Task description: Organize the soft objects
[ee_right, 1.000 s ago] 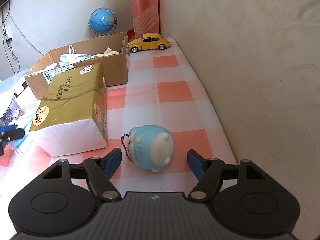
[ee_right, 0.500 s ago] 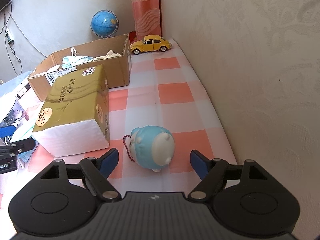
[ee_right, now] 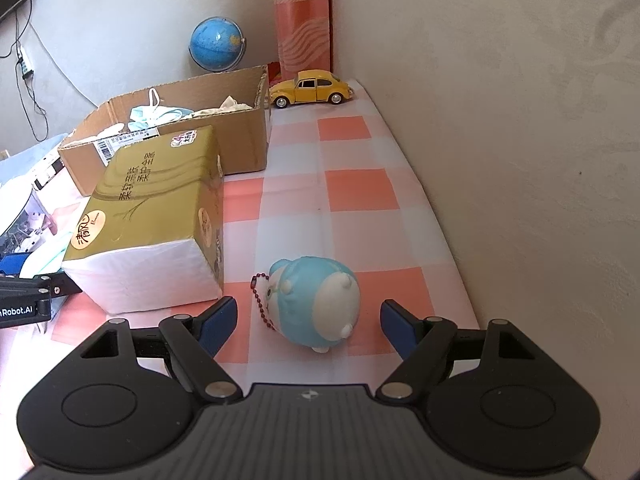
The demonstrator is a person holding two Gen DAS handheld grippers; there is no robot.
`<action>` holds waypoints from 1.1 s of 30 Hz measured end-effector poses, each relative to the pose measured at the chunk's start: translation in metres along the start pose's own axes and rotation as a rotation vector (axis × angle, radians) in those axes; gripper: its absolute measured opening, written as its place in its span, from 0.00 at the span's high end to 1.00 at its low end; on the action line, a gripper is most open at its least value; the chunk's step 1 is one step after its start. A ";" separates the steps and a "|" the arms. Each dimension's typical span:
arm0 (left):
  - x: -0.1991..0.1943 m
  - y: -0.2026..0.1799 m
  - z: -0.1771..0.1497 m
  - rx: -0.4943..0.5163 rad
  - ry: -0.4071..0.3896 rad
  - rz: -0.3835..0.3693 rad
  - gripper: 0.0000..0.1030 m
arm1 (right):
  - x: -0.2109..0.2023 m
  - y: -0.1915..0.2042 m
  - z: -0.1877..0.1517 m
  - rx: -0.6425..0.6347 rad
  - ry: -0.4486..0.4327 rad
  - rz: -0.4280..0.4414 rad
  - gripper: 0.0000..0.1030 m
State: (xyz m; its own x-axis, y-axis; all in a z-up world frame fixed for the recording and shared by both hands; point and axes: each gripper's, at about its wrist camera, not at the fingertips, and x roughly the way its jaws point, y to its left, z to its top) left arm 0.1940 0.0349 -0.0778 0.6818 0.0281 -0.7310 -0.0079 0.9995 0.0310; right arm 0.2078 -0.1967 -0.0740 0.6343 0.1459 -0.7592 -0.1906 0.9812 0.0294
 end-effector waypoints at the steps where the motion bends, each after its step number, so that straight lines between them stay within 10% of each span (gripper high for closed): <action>1: 0.001 0.000 0.000 -0.002 0.002 -0.002 0.39 | 0.000 0.001 0.000 -0.004 -0.001 -0.003 0.20; 15: -0.003 0.004 0.002 -0.004 0.019 -0.019 0.56 | 0.002 0.005 0.004 -0.043 0.007 -0.056 0.46; 33: -0.060 0.009 0.016 0.078 -0.019 -0.094 0.61 | -0.038 0.007 0.010 -0.080 -0.052 -0.019 0.46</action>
State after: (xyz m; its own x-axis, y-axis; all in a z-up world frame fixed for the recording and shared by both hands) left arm 0.1644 0.0421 -0.0227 0.6907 -0.0670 -0.7200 0.1132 0.9934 0.0162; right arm 0.1901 -0.1946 -0.0387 0.6758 0.1361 -0.7244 -0.2366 0.9708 -0.0384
